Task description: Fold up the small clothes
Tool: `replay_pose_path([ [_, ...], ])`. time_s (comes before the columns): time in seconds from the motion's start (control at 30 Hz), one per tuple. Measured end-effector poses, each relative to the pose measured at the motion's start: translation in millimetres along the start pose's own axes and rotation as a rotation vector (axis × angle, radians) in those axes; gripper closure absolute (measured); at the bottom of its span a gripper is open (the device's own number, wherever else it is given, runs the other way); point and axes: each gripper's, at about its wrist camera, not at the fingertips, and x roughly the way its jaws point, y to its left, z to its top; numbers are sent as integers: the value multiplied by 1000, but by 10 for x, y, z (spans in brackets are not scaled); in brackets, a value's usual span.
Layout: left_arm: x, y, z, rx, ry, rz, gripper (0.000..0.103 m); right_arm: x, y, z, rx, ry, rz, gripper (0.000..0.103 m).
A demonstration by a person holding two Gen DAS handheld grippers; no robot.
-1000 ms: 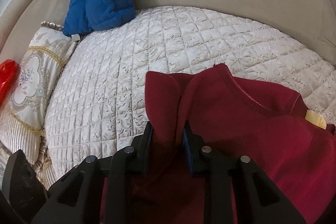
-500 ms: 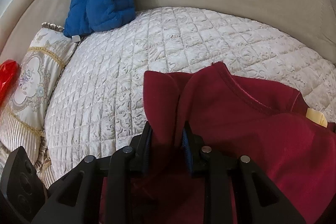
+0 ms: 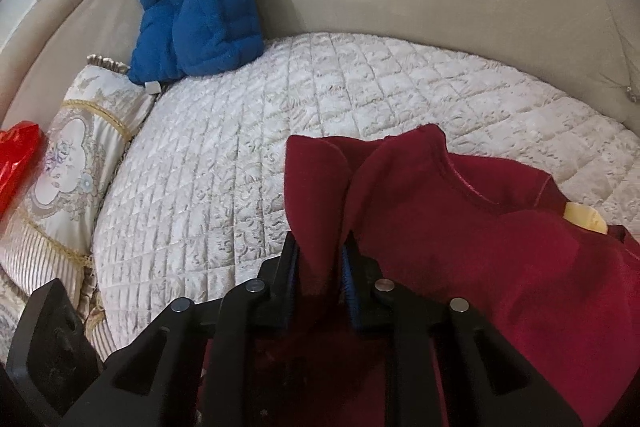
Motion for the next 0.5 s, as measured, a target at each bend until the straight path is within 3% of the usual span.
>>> replay_pose_path([
  [0.13,-102,-172,-5,65,-26,37,72,-157,11,-6,-6,-21,-5,103],
  [0.5,-311,-564,38,167,-28,50,77,-646,-143,-94,13,-70,4,103],
])
